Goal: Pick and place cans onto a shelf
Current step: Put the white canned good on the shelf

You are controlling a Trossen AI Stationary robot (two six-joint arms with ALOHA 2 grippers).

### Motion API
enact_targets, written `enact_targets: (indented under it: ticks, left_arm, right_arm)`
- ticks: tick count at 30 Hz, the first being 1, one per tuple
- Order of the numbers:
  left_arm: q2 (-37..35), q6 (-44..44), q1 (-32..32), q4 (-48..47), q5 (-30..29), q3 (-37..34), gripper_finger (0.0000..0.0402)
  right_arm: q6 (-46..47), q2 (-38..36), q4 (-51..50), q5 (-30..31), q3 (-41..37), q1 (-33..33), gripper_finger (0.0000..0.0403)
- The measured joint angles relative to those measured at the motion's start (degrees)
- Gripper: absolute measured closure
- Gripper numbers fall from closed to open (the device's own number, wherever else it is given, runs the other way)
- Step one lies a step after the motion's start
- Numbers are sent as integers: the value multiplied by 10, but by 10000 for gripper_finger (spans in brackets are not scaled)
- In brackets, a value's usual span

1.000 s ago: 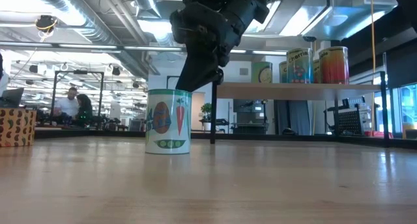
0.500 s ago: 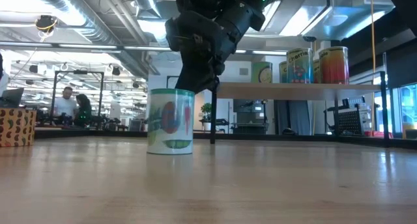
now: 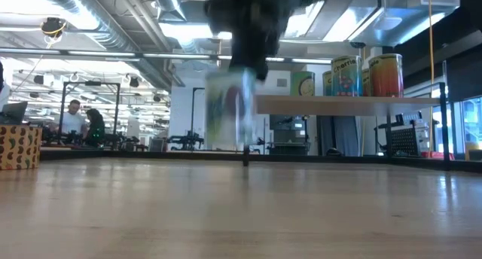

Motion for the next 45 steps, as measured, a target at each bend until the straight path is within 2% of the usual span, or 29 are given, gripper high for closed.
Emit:
enact_targets:
  ticks: [7,13,17,22,29,39,45]
  left_arm:
    - [0,0,0,0,0,0,356]
    - [0,0,0,0,0,0,356]
    - [0,1,0,0,0,0,356]
    - [0,29,0,0,0,0,356]
    - [0,31,0,0,0,0,356]
    - [0,59,0,0,0,0,356]
    - [0,59,0,0,0,0,356]
  right_arm:
    - [-71,-13,-186,10,160,0,399]
    - [-109,-14,-334,72,274,-5,400]
    - [-127,-15,-401,94,318,-22,400]
    - [-136,-15,-452,135,342,-58,400]
    - [-166,-23,-466,134,347,-117,400]
    - [-204,-50,-448,27,340,-242,400]
    - [-224,-50,-439,0,316,-298,400]
